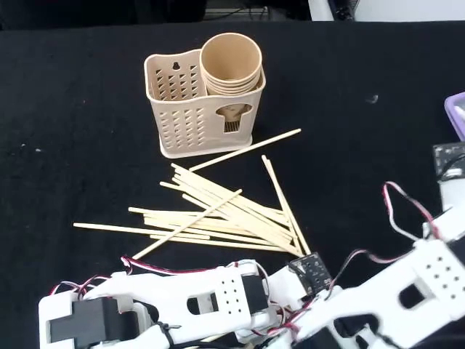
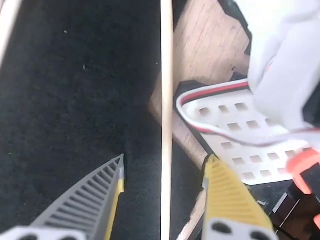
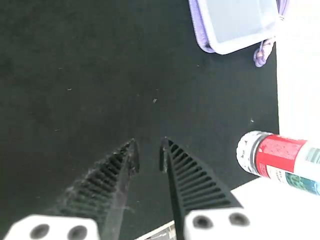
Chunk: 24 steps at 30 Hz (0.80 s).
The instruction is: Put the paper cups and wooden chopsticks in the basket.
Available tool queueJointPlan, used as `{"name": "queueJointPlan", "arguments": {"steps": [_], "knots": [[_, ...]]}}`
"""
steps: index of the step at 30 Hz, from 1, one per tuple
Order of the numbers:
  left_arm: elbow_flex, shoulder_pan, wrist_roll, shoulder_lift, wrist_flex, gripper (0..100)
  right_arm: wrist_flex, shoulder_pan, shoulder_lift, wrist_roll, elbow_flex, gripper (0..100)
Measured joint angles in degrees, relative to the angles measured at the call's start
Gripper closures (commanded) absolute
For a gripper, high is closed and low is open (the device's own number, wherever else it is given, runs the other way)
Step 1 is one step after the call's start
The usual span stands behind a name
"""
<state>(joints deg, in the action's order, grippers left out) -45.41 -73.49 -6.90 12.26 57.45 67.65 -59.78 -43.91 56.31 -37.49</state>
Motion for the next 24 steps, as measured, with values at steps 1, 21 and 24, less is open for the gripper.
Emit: {"name": "queueJointPlan", "arguments": {"steps": [1,21,24], "knots": [[0.0,0.0,0.0,0.0,0.0,73,-0.4,-0.8,2.1,-0.1,1.3,91.0],[14.0,0.0,0.1,-11.0,13.6,73,6.8,-6.5,29.2,-0.2,26.0,91.0],[17.4,0.0,0.1,-14.2,15.1,73,6.9,-6.5,29.2,-0.2,26.0,91.0]]}}
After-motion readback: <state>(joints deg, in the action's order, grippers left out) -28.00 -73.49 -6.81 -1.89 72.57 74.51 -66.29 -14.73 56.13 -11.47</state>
